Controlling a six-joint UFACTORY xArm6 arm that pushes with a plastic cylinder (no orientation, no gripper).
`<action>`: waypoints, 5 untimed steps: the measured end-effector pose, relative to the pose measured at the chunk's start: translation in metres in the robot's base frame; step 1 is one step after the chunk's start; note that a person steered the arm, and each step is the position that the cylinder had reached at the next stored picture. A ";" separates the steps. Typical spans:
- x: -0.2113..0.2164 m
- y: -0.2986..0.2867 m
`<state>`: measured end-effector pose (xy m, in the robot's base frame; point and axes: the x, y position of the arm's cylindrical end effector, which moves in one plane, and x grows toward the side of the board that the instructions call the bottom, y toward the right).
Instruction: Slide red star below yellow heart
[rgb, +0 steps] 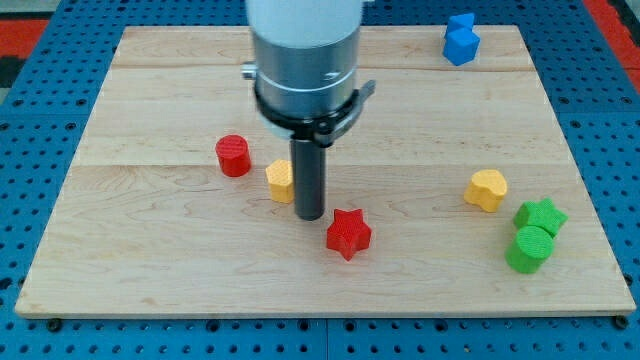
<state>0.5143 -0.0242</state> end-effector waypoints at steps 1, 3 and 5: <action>0.016 0.001; 0.039 0.043; 0.041 0.119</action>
<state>0.5557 0.0952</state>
